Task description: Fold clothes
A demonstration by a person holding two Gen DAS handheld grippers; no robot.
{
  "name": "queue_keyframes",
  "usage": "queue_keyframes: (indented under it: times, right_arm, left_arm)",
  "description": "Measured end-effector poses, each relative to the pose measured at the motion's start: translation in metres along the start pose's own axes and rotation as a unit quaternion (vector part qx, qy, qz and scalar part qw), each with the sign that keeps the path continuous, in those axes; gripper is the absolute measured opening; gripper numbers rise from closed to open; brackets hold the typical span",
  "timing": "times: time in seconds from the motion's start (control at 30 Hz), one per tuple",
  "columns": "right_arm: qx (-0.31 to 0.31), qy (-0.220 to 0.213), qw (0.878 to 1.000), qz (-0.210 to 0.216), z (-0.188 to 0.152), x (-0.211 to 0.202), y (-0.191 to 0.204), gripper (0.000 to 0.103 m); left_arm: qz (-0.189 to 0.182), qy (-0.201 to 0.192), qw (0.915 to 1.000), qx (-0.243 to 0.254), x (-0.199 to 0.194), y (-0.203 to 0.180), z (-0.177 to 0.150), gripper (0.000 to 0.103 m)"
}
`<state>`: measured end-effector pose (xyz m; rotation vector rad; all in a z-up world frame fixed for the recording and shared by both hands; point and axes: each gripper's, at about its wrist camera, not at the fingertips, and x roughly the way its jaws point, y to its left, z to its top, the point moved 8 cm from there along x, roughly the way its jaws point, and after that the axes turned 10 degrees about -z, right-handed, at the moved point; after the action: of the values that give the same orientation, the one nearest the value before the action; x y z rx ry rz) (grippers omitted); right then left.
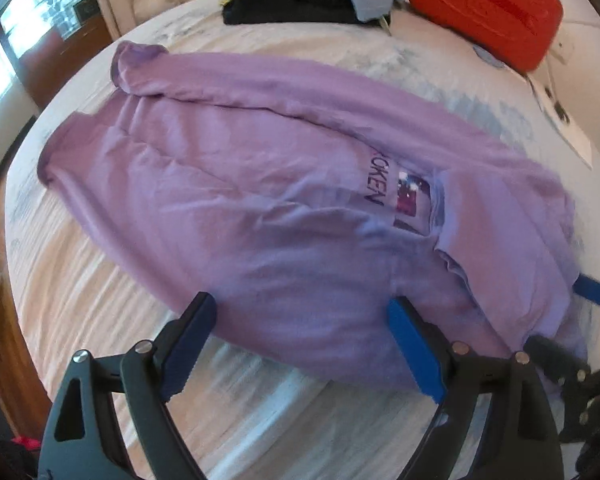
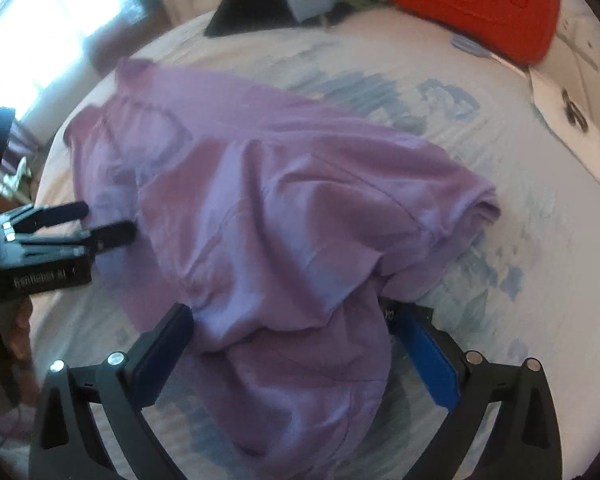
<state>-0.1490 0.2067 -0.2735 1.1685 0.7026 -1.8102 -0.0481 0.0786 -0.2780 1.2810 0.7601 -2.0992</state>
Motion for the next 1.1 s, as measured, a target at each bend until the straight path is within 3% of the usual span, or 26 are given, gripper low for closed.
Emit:
queue_keyframes:
  times: [0.17,0.27,0.37,0.43,0.47,0.63,0.83,0.97,1.1]
  right_arm:
    - [-0.034,0.015,0.999,0.024,-0.003,-0.001,0.000,0.103]
    - [-0.009,0.020,0.998,0.061,-0.001,-0.011,-0.022,0.099]
    - [-0.026,-0.035,0.998,0.050,0.014,-0.037,-0.059,0.068]
    - [-0.060,-0.058,0.995,0.050,0.026,-0.044,-0.082,0.034]
    - [-0.075,-0.065,0.994,0.051,0.030,-0.046,-0.090,0.032]
    - [-0.152,-0.071,0.984,0.059,0.041,-0.032,-0.112,0.032]
    - [-0.220,-0.074,0.970,0.067,0.036,-0.014,-0.113,0.034]
    - [-0.255,-0.086,0.961,0.063,0.035,-0.008,-0.115,0.039]
    - [-0.271,-0.100,0.955,0.060,0.038,0.001,-0.112,0.041]
  left_arm:
    - [0.003,-0.001,1.0000,0.000,0.001,-0.002,-0.002,0.095]
    - [-0.011,-0.004,0.9989,-0.046,-0.013,-0.010,-0.013,0.083]
    - [-0.019,-0.032,0.9938,-0.105,-0.036,-0.037,-0.034,0.083]
    - [-0.032,-0.034,0.9901,-0.132,-0.038,-0.070,-0.048,0.083]
    - [-0.038,-0.034,0.9884,-0.143,-0.038,-0.087,-0.054,0.083]
    - [-0.029,-0.033,0.9870,-0.155,-0.030,-0.153,-0.070,0.083]
    - [0.003,-0.021,0.9803,-0.197,-0.011,-0.170,-0.080,0.083]
    - [0.042,-0.033,0.9838,-0.171,-0.004,-0.178,-0.080,0.084]
    - [0.056,-0.032,0.9861,-0.153,0.002,-0.180,-0.077,0.096]
